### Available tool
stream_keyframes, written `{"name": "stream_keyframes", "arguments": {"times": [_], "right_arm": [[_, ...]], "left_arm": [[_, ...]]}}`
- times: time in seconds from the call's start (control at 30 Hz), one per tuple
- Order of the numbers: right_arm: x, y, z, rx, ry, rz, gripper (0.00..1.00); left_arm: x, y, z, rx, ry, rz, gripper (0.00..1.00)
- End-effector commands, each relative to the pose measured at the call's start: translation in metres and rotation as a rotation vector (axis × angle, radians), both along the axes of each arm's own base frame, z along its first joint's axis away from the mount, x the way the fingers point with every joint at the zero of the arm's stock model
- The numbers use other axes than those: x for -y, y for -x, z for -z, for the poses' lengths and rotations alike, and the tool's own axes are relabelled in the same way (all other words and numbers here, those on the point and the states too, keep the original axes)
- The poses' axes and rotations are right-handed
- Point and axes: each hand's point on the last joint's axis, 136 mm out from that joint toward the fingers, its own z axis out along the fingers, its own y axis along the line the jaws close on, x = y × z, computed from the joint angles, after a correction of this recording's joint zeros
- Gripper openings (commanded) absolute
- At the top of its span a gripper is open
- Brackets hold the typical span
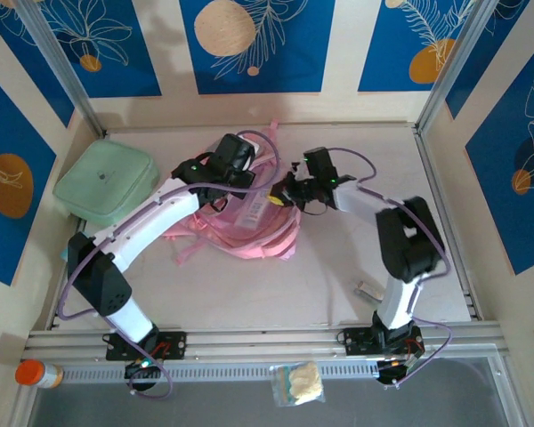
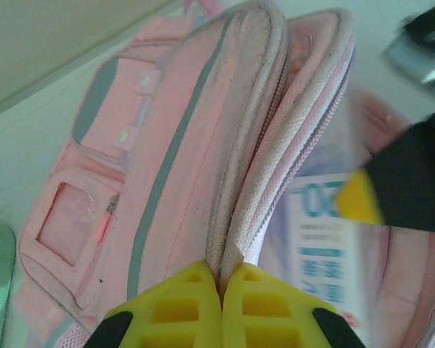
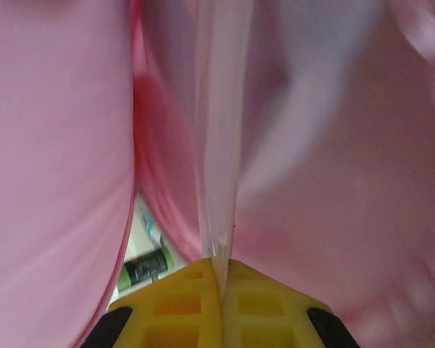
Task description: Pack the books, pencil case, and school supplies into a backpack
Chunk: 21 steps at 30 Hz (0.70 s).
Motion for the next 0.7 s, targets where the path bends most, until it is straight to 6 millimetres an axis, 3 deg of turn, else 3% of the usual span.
{"name": "stream_keyframes", "arguments": {"times": [0.0,0.07,0.27,0.4,0.5,0.67], "right_arm": [[-0.034,-0.038,-0.014,0.097,-0.040,0.040,0.00],[-0.045,-0.048,-0.004,0.098,-0.022,0.068,0.00],[-0.079,-0.076,-0.002,0.162,-0.065,0.100,0.00],[-0.091,-0.073,-0.001,0.184,-0.026,0.100,0.17],[-0.083,-0.059,0.001,0.180,0.017,0.089,0.31],[-0.039,-0.036,-0.001,0.169,0.046,0.167,0.36]], "left_arm": [[0.005,-0.004,-0.049,0.099,0.115,-0.056,0.00],[0.007,-0.005,-0.051,0.099,0.127,-0.055,0.00],[0.013,-0.009,-0.046,0.085,0.154,-0.066,0.00],[0.014,-0.013,-0.045,0.086,0.167,-0.087,0.00],[0.012,-0.014,-0.047,0.096,0.160,-0.094,0.00],[0.011,-0.014,-0.045,0.093,0.149,-0.090,0.00]]}}
